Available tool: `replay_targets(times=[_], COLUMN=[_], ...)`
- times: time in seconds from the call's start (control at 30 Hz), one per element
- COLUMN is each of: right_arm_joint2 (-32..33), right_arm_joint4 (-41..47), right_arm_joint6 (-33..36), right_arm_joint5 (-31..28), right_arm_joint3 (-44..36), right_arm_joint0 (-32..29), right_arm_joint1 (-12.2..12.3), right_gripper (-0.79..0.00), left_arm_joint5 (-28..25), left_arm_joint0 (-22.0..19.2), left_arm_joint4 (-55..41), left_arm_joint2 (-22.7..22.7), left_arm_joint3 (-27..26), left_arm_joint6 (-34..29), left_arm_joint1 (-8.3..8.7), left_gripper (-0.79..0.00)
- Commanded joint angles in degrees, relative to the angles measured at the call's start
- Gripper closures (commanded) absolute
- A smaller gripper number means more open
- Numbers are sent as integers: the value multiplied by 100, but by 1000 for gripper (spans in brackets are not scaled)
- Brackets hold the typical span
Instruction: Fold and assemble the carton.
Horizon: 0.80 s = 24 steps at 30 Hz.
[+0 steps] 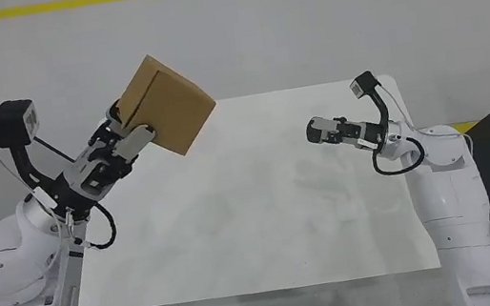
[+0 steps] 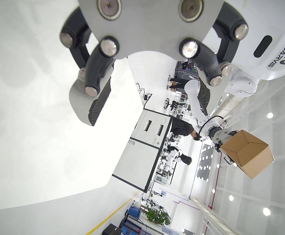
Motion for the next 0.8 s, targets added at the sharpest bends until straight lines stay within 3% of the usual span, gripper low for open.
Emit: replay_targets(times=[0.0,0.2,0.47,0.6,0.77], right_arm_joint2=[0,0,0,0,0], right_arm_joint4=[0,0,0,0,0], right_arm_joint6=[0,0,0,0,0], right_arm_joint5=[0,0,0,0,0], right_arm_joint3=[0,0,0,0,0], right_arm_joint0=[0,0,0,0,0], right_arm_joint1=[0,0,0,0,0], right_gripper=[-785,-785,-785,-785,-785], left_arm_joint5=[3,-843,-1778,-1223,321], left_arm_joint0=[-19,-113,-121,76,163], left_arm_joint4=[180,1526,2496,1551,-464], left_arm_joint2=[-41,-77,32,250,188], left_arm_joint3=[6,152,305,354,308], left_arm_joint6=[5,673,1379,1353,481], left_arm_joint1=[2,-44,-110,-139,-117], left_gripper=[0,0,0,0,0])
